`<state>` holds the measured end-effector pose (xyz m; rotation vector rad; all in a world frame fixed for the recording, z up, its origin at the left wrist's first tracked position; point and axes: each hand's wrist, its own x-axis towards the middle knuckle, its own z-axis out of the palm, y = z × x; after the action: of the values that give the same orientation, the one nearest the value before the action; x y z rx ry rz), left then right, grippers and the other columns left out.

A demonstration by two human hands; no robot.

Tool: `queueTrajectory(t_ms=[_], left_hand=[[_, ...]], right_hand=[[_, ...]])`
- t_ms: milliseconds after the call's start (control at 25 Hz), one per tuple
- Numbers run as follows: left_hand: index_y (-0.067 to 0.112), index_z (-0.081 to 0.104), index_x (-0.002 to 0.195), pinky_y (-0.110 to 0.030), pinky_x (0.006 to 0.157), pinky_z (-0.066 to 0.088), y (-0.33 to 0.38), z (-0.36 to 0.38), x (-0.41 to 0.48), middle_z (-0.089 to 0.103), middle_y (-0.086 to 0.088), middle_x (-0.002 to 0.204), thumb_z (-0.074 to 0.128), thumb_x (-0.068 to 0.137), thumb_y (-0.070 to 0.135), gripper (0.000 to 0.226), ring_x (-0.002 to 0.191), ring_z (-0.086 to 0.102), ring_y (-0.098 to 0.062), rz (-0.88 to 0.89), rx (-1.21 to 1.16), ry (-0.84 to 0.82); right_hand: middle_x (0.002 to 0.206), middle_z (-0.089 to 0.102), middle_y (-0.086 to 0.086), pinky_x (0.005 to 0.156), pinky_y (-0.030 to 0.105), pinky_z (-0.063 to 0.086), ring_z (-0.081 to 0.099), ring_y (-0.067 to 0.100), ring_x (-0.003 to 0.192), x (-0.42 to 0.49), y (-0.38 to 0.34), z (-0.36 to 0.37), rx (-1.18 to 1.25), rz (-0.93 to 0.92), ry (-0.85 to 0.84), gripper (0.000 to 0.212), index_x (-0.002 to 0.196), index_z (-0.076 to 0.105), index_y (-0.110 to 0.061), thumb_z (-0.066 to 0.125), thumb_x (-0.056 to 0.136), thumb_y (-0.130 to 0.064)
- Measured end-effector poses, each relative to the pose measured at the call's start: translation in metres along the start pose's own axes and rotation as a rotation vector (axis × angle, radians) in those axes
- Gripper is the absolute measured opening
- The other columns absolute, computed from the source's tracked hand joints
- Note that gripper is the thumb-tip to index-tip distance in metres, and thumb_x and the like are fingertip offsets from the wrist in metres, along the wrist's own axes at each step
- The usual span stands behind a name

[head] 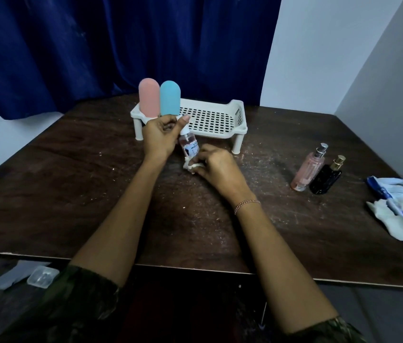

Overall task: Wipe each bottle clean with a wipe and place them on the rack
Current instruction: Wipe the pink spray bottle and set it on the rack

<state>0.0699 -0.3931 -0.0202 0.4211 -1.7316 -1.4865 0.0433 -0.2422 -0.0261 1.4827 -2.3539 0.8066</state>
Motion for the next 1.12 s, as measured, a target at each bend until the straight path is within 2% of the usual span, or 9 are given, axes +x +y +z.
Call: queueTrajectory(t_ms=[120,240,320,480,760,840,920,1120], left_hand=[[0.005,0.071,0.087,-0.021,0.061,0.051,0.004,0.004,-0.005,0.067,0.004,0.071,0.069,0.083,0.026,0.021,0.063,0.060,0.000,0.017,-0.001,-0.046],[0.003,0.071,0.087,-0.036,0.073,0.054,0.007,0.005,-0.006,0.069,-0.003,0.076,0.068,0.084,0.027,0.024,0.072,0.062,-0.011,0.049,0.015,-0.092],[0.003,0.071,0.088,-0.041,0.076,0.054,0.005,0.004,-0.004,0.070,-0.006,0.078,0.067,0.084,0.029,0.027,0.075,0.064,-0.016,0.045,0.015,-0.091],[0.007,0.071,0.086,-0.046,0.074,0.057,0.002,0.001,-0.003,0.072,-0.009,0.079,0.067,0.083,0.038,0.031,0.076,0.067,-0.022,-0.031,-0.010,-0.063],[0.013,0.064,0.084,-0.025,0.053,0.056,0.001,-0.002,-0.002,0.067,0.001,0.075,0.059,0.091,0.031,0.020,0.070,0.065,-0.013,-0.163,-0.060,-0.031],[0.015,0.061,0.080,-0.023,0.052,0.055,0.003,-0.003,-0.002,0.064,0.002,0.074,0.056,0.093,0.030,0.020,0.068,0.062,-0.010,-0.165,-0.048,-0.032],[0.019,0.060,0.077,-0.028,0.058,0.056,0.003,-0.003,-0.001,0.064,0.003,0.075,0.054,0.094,0.030,0.021,0.070,0.062,-0.010,-0.169,-0.045,-0.040],[0.019,0.061,0.077,-0.046,0.078,0.056,0.005,-0.001,-0.001,0.065,0.001,0.077,0.053,0.094,0.033,0.023,0.081,0.063,-0.020,-0.158,-0.011,-0.086]], right_hand=[[0.090,0.061,0.009,0.074,0.038,0.053,0.061,0.023,0.079,0.001,0.003,0.000,0.067,0.020,0.194,0.015,0.091,0.068,-0.001,0.069,0.079,-0.009],[0.093,0.061,0.010,0.078,0.036,0.054,0.062,0.021,0.085,0.004,0.006,-0.001,0.106,0.033,0.339,0.013,0.093,0.066,0.002,0.067,0.080,-0.003],[0.095,0.062,0.009,0.081,0.036,0.054,0.062,0.021,0.087,0.004,0.008,-0.002,0.121,0.021,0.309,0.014,0.094,0.066,0.001,0.066,0.080,-0.002],[0.092,0.062,0.008,0.078,0.029,0.052,0.060,0.018,0.082,0.002,0.012,-0.001,0.096,-0.006,0.147,0.017,0.093,0.068,-0.002,0.069,0.076,0.000],[0.084,0.063,0.002,0.069,0.019,0.042,0.054,0.010,0.072,-0.003,0.024,-0.001,0.109,0.069,-0.082,0.017,0.086,0.073,-0.006,0.074,0.070,0.000],[0.085,0.066,0.006,0.068,0.018,0.041,0.056,0.012,0.072,-0.002,0.023,0.000,0.110,0.054,-0.062,0.016,0.086,0.073,-0.006,0.074,0.071,-0.002],[0.087,0.066,0.008,0.070,0.016,0.042,0.058,0.014,0.075,0.000,0.022,0.000,0.140,0.059,-0.007,0.018,0.089,0.072,-0.005,0.075,0.071,-0.003],[0.094,0.065,0.010,0.080,0.016,0.048,0.059,0.012,0.082,0.006,0.012,0.004,0.227,0.108,0.282,0.017,0.094,0.068,0.002,0.068,0.077,0.003]])
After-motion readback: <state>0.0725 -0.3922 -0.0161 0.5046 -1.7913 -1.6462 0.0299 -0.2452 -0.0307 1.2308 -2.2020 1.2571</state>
